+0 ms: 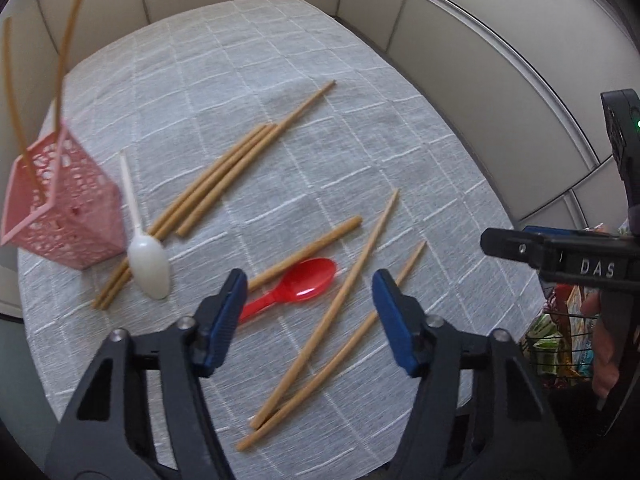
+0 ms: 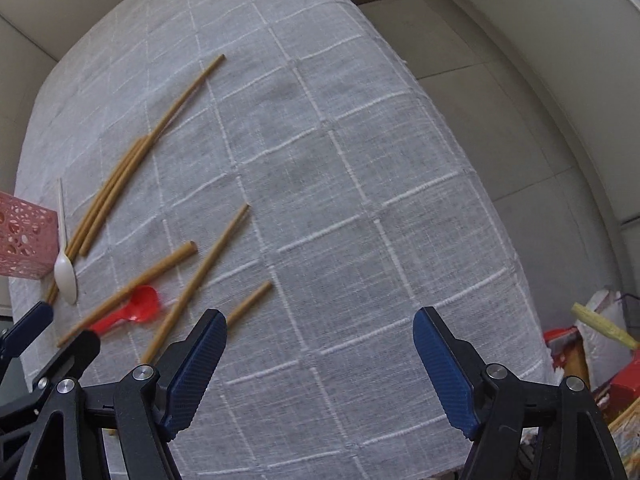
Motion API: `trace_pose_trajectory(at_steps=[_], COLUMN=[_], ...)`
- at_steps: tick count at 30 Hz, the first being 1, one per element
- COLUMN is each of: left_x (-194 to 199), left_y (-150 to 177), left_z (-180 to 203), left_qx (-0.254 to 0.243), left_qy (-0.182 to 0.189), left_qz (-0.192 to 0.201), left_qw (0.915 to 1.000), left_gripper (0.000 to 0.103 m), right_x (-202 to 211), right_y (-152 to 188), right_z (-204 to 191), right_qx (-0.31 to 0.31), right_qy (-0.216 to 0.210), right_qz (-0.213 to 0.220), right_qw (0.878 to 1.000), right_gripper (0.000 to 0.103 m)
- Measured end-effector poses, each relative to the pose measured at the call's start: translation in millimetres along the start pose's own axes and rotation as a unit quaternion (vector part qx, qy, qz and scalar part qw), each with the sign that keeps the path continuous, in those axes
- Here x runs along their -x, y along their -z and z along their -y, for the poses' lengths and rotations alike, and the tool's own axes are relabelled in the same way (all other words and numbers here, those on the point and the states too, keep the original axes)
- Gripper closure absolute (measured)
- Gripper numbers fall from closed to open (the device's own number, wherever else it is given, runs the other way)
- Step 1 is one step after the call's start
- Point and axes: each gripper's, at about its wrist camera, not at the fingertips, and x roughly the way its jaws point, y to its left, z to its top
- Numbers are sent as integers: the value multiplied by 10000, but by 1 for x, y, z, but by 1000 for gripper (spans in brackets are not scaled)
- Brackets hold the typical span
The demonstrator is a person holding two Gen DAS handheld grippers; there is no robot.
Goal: Organize utensils
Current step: 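Grasp a wooden chopstick with the left tool and lift it upright, then grasp another wooden chopstick with the right tool while the left tool holds its own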
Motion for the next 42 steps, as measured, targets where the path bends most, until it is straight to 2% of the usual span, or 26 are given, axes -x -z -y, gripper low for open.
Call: trace_pose_trajectory(at_steps=[1,4,11,17,21,23,29,35,42], left_x=[-9,-34,-64,-73,-75,-77,-60,-28,0], left_y=[-4,-13,-19,-24,-24,-25,-27,-25,-11], left_z=[5,20,31,37,41,43,35,24,-11], left_qx=[-26,-127,-210,-189,-237,-223,48,37,134], left_qy=[130,326,249,360,213,212,418,365,230], left_qz=[-70,-277,-504,-465,-355,-348,-196,102,285], left_qw=[9999,9990,9982,9981,9989,9989,9989,9993,9992], left_gripper=[57,68,71,71,91,91,96,97,97], right_x=[-2,-7,-12,-13,-13,-14,-19,-29,-57], right_y=[0,0,-2,-3,-3,-3,-3,-2,1], right_z=[3,12,26,30,29,27,19,5,-21], right_qx=[-25,-117,-258,-285,-303,-300,-319,-337,-284], right_qy=[-3,-47,-109,-113,-112,-115,-177,-272,-439], right_qz=[-43,-175,-301,-313,-309,-321,-381,-506,-846], right_qw=[10000,9998,9992,9990,9990,9990,9986,9978,9950], right_gripper=[22,22,22,22,22,22,22,22,22])
